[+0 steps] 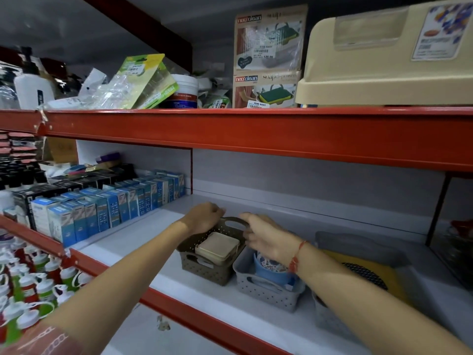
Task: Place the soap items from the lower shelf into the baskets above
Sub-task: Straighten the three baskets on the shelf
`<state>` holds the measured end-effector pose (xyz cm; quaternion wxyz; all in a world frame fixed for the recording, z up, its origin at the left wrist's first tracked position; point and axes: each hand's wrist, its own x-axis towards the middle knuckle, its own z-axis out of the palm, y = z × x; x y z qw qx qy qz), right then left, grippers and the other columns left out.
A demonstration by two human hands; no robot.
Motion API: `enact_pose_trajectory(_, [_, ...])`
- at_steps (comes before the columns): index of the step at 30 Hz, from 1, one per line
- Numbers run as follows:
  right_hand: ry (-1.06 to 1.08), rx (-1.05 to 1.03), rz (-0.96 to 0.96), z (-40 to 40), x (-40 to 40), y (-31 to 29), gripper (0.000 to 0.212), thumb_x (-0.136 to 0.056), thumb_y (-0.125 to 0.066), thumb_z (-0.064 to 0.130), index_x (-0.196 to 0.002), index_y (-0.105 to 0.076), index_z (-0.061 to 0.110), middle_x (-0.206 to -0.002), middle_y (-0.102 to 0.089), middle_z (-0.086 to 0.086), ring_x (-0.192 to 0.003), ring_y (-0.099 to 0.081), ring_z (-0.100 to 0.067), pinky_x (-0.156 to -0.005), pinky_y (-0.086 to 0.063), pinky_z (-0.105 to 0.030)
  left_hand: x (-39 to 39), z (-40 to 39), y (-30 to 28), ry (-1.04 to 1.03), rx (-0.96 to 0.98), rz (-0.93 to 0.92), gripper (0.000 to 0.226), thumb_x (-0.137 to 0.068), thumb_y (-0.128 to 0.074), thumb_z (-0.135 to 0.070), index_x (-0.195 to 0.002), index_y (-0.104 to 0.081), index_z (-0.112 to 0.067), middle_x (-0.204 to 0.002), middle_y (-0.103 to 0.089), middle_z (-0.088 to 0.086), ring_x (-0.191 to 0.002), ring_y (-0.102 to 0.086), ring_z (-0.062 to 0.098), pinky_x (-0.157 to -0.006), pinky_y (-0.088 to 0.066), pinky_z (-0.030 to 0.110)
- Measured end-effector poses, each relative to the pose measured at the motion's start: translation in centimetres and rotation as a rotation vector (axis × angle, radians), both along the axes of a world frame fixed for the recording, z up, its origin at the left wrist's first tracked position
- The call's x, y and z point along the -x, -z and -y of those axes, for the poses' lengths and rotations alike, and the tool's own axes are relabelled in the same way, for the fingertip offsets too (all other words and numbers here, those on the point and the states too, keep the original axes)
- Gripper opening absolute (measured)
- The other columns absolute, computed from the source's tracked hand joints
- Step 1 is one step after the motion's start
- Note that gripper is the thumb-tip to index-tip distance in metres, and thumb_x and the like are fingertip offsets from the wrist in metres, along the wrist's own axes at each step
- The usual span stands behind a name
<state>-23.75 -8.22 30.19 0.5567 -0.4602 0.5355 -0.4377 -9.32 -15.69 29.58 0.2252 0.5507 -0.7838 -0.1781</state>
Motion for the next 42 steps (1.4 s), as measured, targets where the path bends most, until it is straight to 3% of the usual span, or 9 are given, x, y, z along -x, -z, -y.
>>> enact_pose_trajectory(2, [0.0, 0.105, -0.337, -1.8, 1.6, 0.2, 0.035, -0.1, -0.048, 0.023, -0.126, -0.058, 0.001, -0.131, -0.062, -0.018, -0.114, -0.062, -0.03, -0.109, -0.044, -0.041, -1.1, -1.2, 0.1, 0.174, 0.002, -0.043, 0.031, -0.098, -0.042, -0.034, -0.107, -0.067, -0.017, -0.111, -0.068, 0.004, -0.106, -0.06, 0.021, -0.084, -0.041, 0.028])
enact_pose_trajectory(5, [-0.101, 0.14, -0.704, -4.6, 3.4, 1.5, 0.036, -0.093, -0.056, 0.029, -0.108, -0.069, -0.001, -0.09, -0.07, -0.011, -0.081, -0.057, -0.019, -0.077, -0.044, -0.031, -2.6, -3.7, 0.9, 0.317, -0.184, -0.034, 0.03, -0.095, -0.049, -0.034, -0.093, -0.074, -0.016, -0.099, -0.074, -0.003, -0.097, -0.067, 0.014, -0.088, -0.047, 0.027])
enact_pose_trajectory(9, [-0.188, 0.111, -0.908, -6.5, 3.3, 3.1, 0.036, -0.093, -0.055, 0.032, -0.06, -0.067, 0.026, -0.063, -0.055, 0.003, -0.061, -0.047, -0.013, -0.063, -0.04, -0.029, -3.3, -5.7, 2.2, 0.358, -0.211, 0.172, 0.028, -0.09, -0.054, -0.046, -0.076, -0.067, -0.025, -0.077, -0.064, -0.014, -0.075, -0.056, 0.007, -0.07, -0.041, 0.022])
enact_pose_trajectory(14, [-0.26, 0.2, -1.041, -7.8, 2.2, 3.2, 0.035, -0.098, -0.049, 0.023, -0.13, -0.063, 0.019, -0.13, -0.064, 0.001, -0.113, -0.058, -0.017, -0.092, -0.044, -0.023, -3.2, -7.1, 2.5, 0.401, 0.056, 0.394, 0.024, -0.093, -0.055, -0.022, -0.111, -0.069, -0.015, -0.114, -0.069, 0.0, -0.1, -0.057, 0.015, -0.075, -0.034, 0.019])
enact_pose_trajectory(19, [-0.277, 0.238, -1.047, -8.9, 1.4, 3.9, 0.033, -0.099, -0.048, 0.024, -0.127, -0.066, 0.021, -0.098, -0.069, 0.002, -0.087, -0.056, -0.014, -0.069, -0.044, -0.02, -4.7, -8.5, 2.8, 0.415, 0.059, 0.348, 0.023, -0.093, -0.056, -0.022, -0.109, -0.07, -0.014, -0.109, -0.072, -0.001, -0.09, -0.057, 0.009, -0.072, -0.038, 0.013])
enact_pose_trajectory(26, [-0.294, 0.242, -1.061, -10.8, 0.2, 4.2, 0.034, -0.099, -0.047, 0.024, -0.128, -0.065, 0.023, -0.122, -0.07, -0.008, -0.112, -0.063, -0.027, -0.101, -0.051, -0.04, -6.3, -11.0, 2.9, 0.433, 0.068, 0.333, 0.023, -0.093, -0.056, -0.022, -0.11, -0.07, -0.016, -0.108, -0.072, -0.003, -0.086, -0.055, 0.003, -0.079, -0.04, 0.018])
enact_pose_trajectory(33, [-0.288, 0.254, -1.049, -11.5, -0.2, 4.5, 0.033, -0.099, -0.046, 0.023, -0.124, -0.067, 0.02, -0.084, -0.061, 0.002, -0.061, -0.044, -0.005, -0.061, -0.039, -0.02, -7.2, -12.3, 3.1, 0.418, 0.076, 0.328, 0.022, -0.092, -0.057, -0.023, -0.109, -0.071, -0.018, -0.106, -0.073, -0.004, -0.088, -0.06, 0.007, -0.081, -0.046, 0.022])
enact_pose_trajectory(39, [-0.252, 0.228, -0.984, -12.5, -0.1, 3.8, 0.035, -0.1, -0.044, 0.026, -0.121, -0.066, 0.008, -0.113, -0.071, -0.009, -0.102, -0.064, -0.025, -0.098, -0.05, -0.038, -6.5, -13.0, 3.0, 0.371, 0.075, 0.32, 0.028, -0.093, -0.053, -0.034, -0.114, -0.067, -0.022, -0.115, -0.069, -0.003, -0.102, -0.059, 0.015, -0.092, -0.047, 0.033])
enact_pose_trajectory(42, [-0.157, 0.287, -0.967, -13.1, 1.4, 2.8, 0.041, -0.1, -0.045, 0.029, -0.111, -0.062, -0.006, -0.09, -0.067, -0.014, -0.083, -0.061, -0.034, -0.086, -0.051, -0.04, -5.2, -13.6, 2.7, 0.36, 0.14, 0.251, 0.037, -0.091, -0.052, -0.041, -0.123, -0.06, -0.023, -0.129, -0.062, -0.004, -0.117, -0.054, 0.016, -0.098, -0.043, 0.032])
